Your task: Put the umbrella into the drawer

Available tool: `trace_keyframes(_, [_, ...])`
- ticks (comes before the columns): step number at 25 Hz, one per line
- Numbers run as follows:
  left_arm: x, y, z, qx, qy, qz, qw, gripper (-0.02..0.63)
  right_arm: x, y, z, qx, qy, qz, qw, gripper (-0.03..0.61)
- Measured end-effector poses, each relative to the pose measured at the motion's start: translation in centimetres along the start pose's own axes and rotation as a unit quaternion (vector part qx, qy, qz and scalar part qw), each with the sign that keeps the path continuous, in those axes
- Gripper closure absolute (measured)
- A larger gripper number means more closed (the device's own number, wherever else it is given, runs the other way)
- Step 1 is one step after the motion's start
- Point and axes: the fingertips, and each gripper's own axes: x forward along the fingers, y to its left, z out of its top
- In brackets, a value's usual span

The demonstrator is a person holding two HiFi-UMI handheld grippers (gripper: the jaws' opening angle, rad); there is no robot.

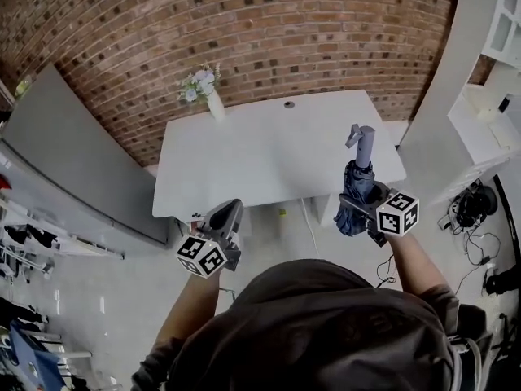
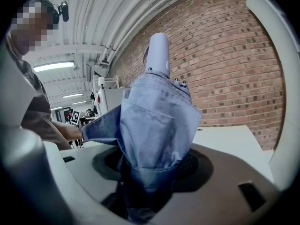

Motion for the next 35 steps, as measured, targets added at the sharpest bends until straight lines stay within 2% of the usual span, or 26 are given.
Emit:
trace_keyframes(4, [-0.4, 2.7, 0.8, 0.003, 0.009, -0.014, 0.9999, 0.614, 1.2, 0.9, -0.1, 0.020, -0.004, -0.021, 1.000, 0.327])
trace_keyframes(9, [-1.1, 3.9, 0.9, -0.006, 0.003, -0.011, 0.9999, 0.614, 1.8, 1.8, -0.1, 0.003, 0.017, -0.029, 0.999, 0.327])
trace_keyframes(15, [-2.4, 3.7, 0.0, -0.010, -0.007, 0.006, 0.9999, 0.614, 2.6, 2.1, -0.2, -0.022, 0.041, -0.016, 0.999, 0.328])
trace_keyframes(20, [-6.5, 4.8, -1.2, -0.023, -0.022, 0.072, 0.9969, 0.614, 6.4, 4.3, 0.1, -0.062, 0.081, 0.044, 0.994, 0.328])
trace_keyframes(25, [-11.3, 6.7, -2.2, -0.019, -0.026, 0.117, 0.9926, 0.614, 11.3, 8.0, -0.3, -0.088, 0.109, 0.090, 0.986, 0.328])
trace_keyframes(29, [-17.7, 8.5, -4.1, -0.036, -0.036, 0.194, 0.9796, 0.614, 16.9, 12.6, -1.2, -0.113, 0.147, 0.161, 0.969, 0.328])
trace_keyframes(35, [-26.5, 12.3, -7.7, -0.066, -0.032, 0.285, 0.9558, 0.614, 25.8, 20.3, -4.3, -0.130, 0.199, 0.238, 0.942, 0.328])
